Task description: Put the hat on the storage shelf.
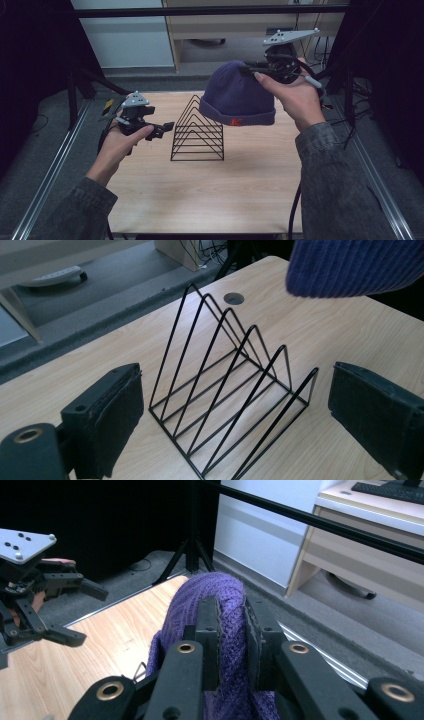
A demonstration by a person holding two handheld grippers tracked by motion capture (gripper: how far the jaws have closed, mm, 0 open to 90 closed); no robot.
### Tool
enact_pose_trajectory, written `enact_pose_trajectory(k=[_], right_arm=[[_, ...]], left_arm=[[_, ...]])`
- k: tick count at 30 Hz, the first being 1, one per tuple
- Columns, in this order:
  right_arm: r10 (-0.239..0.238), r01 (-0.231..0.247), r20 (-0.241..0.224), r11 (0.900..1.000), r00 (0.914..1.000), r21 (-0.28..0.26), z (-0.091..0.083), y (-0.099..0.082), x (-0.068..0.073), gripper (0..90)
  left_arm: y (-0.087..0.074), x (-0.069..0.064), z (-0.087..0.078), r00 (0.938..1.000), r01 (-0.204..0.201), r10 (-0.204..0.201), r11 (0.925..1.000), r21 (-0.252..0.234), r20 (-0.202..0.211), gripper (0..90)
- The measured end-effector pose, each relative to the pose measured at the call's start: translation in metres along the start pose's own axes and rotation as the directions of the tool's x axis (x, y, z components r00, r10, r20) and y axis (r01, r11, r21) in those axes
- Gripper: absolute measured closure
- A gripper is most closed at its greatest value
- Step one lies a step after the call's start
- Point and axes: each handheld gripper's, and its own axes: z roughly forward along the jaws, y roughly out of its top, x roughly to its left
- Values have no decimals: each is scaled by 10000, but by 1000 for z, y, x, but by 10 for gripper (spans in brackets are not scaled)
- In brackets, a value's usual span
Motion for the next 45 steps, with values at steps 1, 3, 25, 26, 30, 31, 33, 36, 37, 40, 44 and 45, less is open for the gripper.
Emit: enact_pose_trajectory(k=[1,3,25,26,30,31,33,36,37,40,44,45], right_arm=[[-17,17,-26,10000,10000,-6,1,2,2,785],[-50,50,-103,10000,9999,-33,4,4,6,785],[-63,50,-640,9998,9979,-193,32,10,23,784],[-54,42,-679,9998,9977,-178,33,10,24,783],[-66,48,-810,9997,9967,-225,39,13,27,783],[-67,48,-842,9997,9964,-233,40,13,28,783],[-85,64,-897,9997,9959,-233,43,15,29,783],[-69,40,-1018,9996,9948,-288,48,16,33,782],[-78,49,-1055,9996,9944,-280,50,16,34,783],[-82,50,-1136,9996,9935,-283,55,17,37,782],[-67,35,-1270,9997,9919,-250,60,18,40,782],[-81,49,-1278,9997,9918,-253,61,18,41,782]], left_arm=[[1,-1,-1,10000,-2,2,10000,-41,7,70],[4,-1,-2,10000,-26,26,10000,-88,-2,70],[11,-4,-8,9993,-178,191,9989,-436,308,65],[11,-4,-7,9993,-198,212,9989,-425,317,65],[10,-3,-5,9989,-228,242,9991,-366,397,65],[10,-3,-4,9989,-215,229,9991,-357,401,65],[10,-1,-3,9989,-241,253,9992,-310,395,65],[10,0,-2,9990,-162,176,9992,-369,401,65],[10,0,-1,9990,-159,174,9992,-356,413,65],[9,1,2,9987,-192,205,9994,-301,457,65],[8,2,6,9982,-214,227,9995,-230,550,58],[7,2,7,9980,-206,218,9996,-211,594,54]])
